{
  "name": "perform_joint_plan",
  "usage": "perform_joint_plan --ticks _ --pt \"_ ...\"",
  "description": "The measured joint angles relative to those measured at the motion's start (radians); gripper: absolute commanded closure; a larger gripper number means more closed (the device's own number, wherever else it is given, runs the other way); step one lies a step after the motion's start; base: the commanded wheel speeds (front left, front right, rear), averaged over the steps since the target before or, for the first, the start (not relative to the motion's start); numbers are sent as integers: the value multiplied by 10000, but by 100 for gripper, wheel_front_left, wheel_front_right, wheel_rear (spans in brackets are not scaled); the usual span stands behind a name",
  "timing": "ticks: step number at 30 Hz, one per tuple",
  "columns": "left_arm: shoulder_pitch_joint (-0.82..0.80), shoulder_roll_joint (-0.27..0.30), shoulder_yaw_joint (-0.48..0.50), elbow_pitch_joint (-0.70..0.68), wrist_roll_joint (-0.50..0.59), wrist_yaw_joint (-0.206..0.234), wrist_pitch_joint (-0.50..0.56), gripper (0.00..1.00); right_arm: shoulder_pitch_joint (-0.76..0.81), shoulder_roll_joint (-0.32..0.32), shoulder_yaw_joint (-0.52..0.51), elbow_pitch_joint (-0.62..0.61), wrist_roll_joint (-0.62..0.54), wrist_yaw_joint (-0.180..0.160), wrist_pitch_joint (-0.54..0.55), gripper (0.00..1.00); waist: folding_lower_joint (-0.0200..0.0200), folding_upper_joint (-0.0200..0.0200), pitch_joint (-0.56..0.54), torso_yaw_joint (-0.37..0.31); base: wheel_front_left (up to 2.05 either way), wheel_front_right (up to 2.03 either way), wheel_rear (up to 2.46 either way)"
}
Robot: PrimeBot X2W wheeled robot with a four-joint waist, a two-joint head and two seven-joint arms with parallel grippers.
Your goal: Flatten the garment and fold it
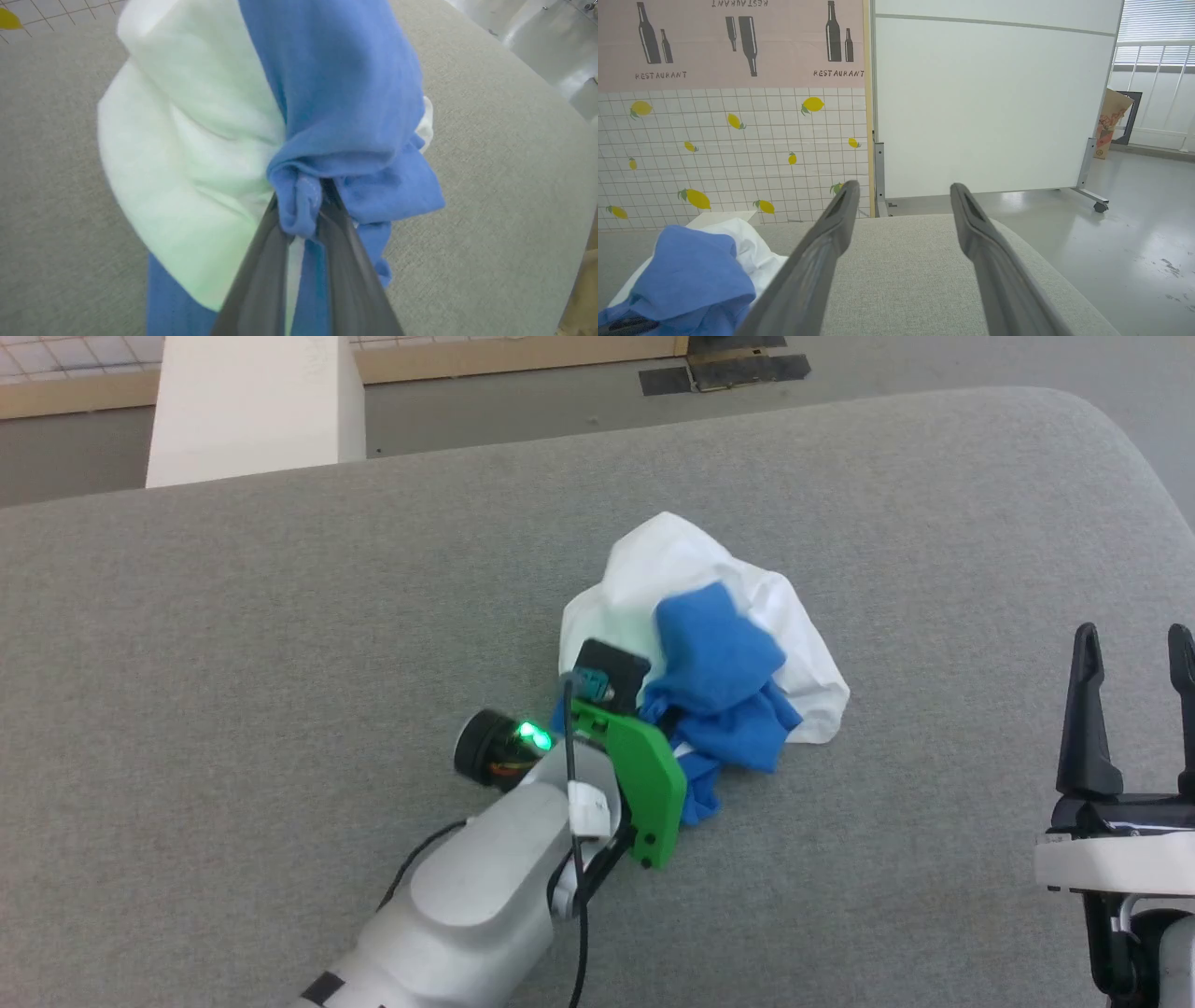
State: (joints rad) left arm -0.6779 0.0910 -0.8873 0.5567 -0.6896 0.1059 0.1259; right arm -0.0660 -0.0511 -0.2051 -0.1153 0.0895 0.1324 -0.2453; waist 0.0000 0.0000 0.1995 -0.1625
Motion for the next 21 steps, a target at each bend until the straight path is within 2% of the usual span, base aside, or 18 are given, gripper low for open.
perform_joint_plan --ticks 1,2,3,5,10,14,18,21 --pt "50 -29 -33 221 2 0 -75 100 -1 0 12 17 0 0 2 0 0 0 11 -33 0 0 0" --pt "72 -58 -54 443 8 -2 -219 85 -1 0 17 35 -2 0 6 0 0 0 9 -60 0 0 0" --pt "75 -94 -35 573 8 -10 -460 31 -1 0 4 44 -2 0 35 0 0 0 -8 -63 0 0 0" --pt "58 -196 44 740 -27 -77 -844 0 5 -2 -40 46 -2 0 81 0 0 0 -41 -20 0 0 0" --pt "-132 -301 562 725 -305 -86 -1835 0 20 0 -121 63 -6 0 153 0 0 0 -281 243 0 0 0" --pt "-304 25 1246 63 -426 69 -2543 0 105 2 -201 42 -13 0 236 0 0 0 -576 471 0 0 0" --pt "-204 1007 2063 -1337 -539 535 -3099 0 313 0 -316 -42 -17 0 345 0 0 0 -884 723 0 0 0" --pt "316 1935 2727 -2696 -495 1191 -3486 0 448 0 -334 -161 -17 0 430 0 0 0 -1094 869 0 0 0"
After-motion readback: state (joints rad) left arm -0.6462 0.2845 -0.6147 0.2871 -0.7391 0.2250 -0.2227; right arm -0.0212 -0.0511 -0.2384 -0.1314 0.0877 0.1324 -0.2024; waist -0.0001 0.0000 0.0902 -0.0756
